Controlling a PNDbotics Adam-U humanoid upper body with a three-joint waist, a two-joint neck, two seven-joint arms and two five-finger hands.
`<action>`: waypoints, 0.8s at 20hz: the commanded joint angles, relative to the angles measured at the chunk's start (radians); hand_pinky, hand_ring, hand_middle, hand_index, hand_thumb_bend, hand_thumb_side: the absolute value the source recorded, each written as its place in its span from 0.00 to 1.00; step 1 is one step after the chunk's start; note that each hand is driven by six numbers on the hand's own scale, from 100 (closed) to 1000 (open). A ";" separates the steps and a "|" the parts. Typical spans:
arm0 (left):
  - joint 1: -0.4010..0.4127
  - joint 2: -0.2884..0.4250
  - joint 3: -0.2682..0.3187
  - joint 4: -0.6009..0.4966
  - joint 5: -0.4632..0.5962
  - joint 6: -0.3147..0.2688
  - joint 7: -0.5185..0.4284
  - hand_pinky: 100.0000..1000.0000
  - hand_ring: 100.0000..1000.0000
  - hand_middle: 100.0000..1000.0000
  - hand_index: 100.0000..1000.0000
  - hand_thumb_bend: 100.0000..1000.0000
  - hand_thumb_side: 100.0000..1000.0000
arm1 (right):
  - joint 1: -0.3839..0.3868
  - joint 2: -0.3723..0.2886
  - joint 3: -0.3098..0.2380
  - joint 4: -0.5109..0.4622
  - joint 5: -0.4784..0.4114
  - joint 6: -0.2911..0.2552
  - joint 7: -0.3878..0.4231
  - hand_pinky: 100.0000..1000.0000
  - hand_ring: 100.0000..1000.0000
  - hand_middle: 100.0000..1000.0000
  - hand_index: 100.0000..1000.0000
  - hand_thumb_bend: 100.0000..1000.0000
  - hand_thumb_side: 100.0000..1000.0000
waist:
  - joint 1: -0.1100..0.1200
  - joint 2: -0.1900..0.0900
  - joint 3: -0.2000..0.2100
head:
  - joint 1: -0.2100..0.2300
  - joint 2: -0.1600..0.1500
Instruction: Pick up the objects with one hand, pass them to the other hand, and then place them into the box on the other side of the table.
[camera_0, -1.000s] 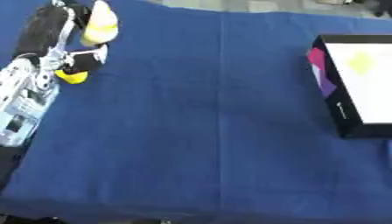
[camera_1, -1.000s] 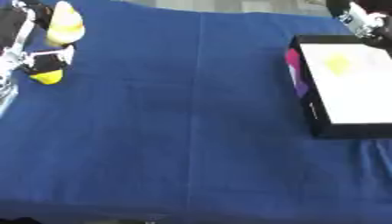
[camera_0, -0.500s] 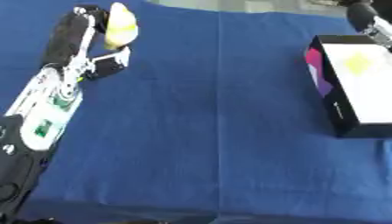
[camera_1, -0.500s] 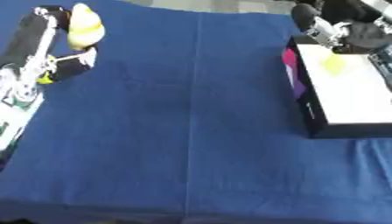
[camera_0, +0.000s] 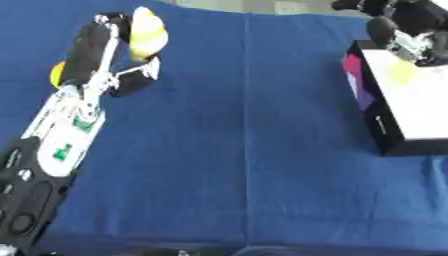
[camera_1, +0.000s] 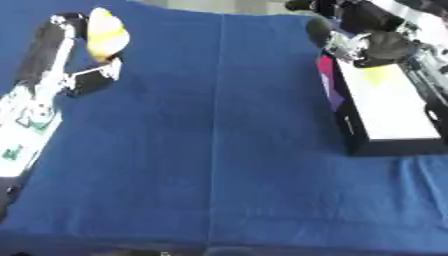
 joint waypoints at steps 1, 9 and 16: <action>-0.025 -0.015 -0.002 -0.006 0.004 -0.030 0.015 0.71 0.53 0.47 0.51 0.00 0.15 | -0.021 -0.020 0.000 0.005 0.018 -0.009 0.011 0.95 1.00 1.00 1.00 0.00 0.41 | -0.011 -0.019 0.001 | -0.010 -0.009; -0.021 -0.052 -0.015 0.010 0.068 -0.138 0.034 0.72 0.53 0.46 0.51 0.00 0.24 | -0.040 -0.016 0.021 0.034 0.063 -0.038 0.019 0.95 1.00 1.00 1.00 0.00 0.40 | -0.015 -0.014 0.005 | -0.023 -0.006; -0.023 -0.083 -0.032 0.041 0.073 -0.204 0.003 0.72 0.53 0.46 0.51 0.00 0.24 | -0.069 -0.003 0.033 0.073 0.113 -0.053 0.016 0.95 1.00 1.00 1.00 0.00 0.37 | -0.018 -0.007 0.011 | -0.032 -0.002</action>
